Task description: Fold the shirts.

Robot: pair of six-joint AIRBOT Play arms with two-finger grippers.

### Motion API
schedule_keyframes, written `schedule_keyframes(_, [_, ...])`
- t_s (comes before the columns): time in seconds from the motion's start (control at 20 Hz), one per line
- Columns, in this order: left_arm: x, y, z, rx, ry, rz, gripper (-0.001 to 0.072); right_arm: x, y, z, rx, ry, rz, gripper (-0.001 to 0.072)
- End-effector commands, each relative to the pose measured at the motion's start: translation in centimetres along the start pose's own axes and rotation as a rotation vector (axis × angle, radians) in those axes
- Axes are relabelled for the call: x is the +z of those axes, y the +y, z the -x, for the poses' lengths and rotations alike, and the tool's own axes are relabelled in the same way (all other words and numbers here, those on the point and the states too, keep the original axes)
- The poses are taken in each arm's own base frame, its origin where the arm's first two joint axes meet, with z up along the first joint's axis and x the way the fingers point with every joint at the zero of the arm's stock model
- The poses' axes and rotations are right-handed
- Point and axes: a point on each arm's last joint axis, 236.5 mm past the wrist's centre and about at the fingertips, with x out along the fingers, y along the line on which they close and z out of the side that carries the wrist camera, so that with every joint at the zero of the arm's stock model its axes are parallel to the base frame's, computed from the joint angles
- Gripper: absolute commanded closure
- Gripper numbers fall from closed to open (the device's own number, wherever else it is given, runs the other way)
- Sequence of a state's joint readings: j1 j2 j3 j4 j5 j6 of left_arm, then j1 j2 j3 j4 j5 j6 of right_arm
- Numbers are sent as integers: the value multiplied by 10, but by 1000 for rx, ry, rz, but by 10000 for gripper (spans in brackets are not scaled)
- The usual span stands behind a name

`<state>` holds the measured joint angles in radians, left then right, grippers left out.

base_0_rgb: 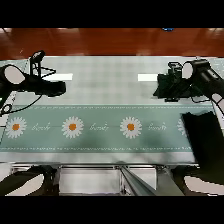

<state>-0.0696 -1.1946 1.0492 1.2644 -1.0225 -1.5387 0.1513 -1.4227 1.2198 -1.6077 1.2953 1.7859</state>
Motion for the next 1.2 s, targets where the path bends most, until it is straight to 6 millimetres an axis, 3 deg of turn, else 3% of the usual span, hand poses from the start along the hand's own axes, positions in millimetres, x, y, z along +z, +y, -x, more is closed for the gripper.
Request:
schedule_keyframes(0.0, [0, 0, 0, 0, -1, 0, 692, 0, 0, 0, 0, 0, 0, 688])
schedule_keyframes(0.65, [0, 0, 0, 0, -1, 0, 692, 3, 1, 0, 5, -13, -1, 688])
schedule_keyframes(0.9, [9, 1, -1, 2, -36, 1, 690, 54, 10, 6, 42, -228, 3, 687])
schedule_keyframes(0.95, [17, 2, -2, 5, -69, 2, 649, 69, 14, 11, 58, -296, 3, 687])
schedule_keyframes(1.0, [31, 3, -3, 7, -126, 3, 484, 87, 18, 17, 75, -376, 12, 673])
schedule_keyframes(1.05, [43, 3, -1, 8, -176, 7, 261, 102, 23, 24, 85, -450, 60, 609])
schedule_keyframes(1.1, [52, 3, 2, 7, -211, 22, 201, 112, 26, 30, 91, -499, 96, 468])
schedule_keyframes(1.15, [58, 2, 5, 6, -234, 19, 201, 120, 27, 35, 90, -535, 100, 293])
